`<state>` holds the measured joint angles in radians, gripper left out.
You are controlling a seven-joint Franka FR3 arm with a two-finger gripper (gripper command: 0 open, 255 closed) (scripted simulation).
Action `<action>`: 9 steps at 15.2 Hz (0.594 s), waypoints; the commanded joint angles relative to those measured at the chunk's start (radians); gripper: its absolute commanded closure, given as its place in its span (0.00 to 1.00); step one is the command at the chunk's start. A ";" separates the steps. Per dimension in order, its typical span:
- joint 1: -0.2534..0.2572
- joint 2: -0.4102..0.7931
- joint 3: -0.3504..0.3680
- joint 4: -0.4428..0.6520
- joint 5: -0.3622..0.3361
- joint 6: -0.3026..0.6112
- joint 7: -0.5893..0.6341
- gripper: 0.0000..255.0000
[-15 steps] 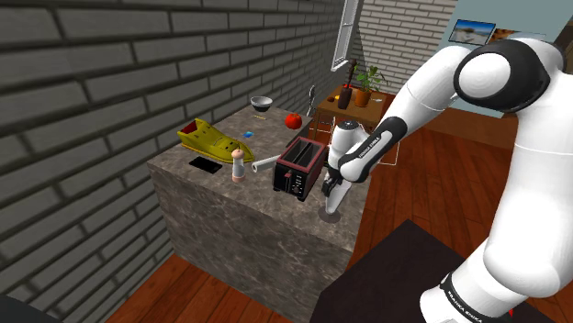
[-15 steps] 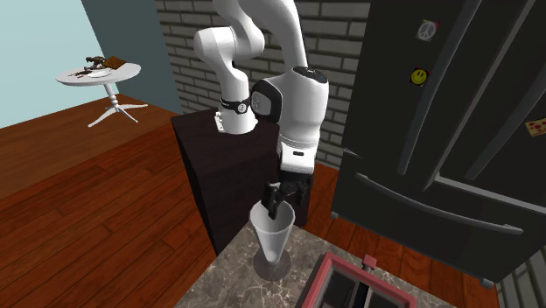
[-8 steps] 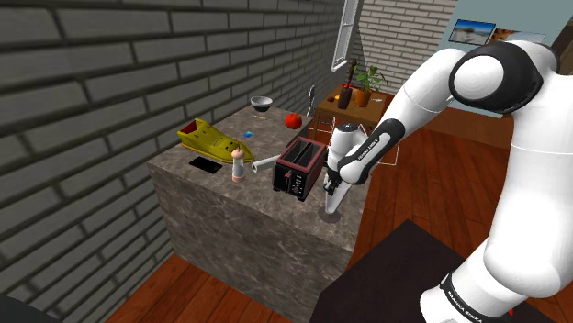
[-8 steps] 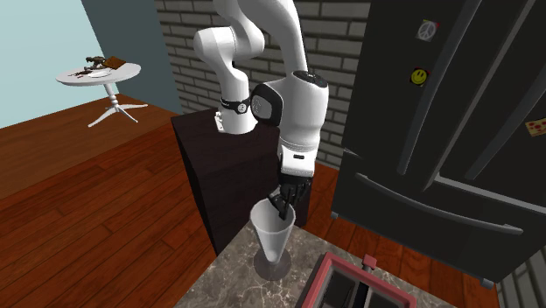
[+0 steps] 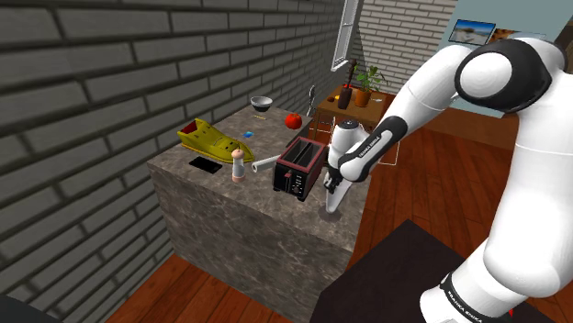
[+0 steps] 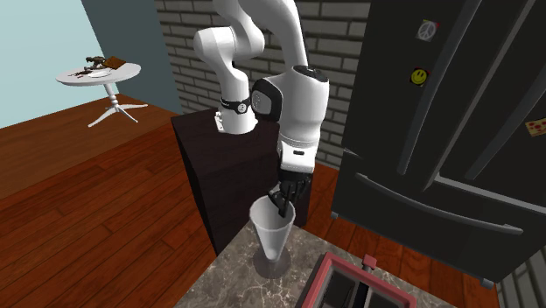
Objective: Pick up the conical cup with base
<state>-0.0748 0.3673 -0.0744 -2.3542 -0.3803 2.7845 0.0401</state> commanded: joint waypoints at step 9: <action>-0.019 -0.132 0.030 -0.016 0.051 -0.114 -0.057 1.00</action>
<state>-0.0939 0.2491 -0.0469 -2.3683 -0.3334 2.6822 -0.0137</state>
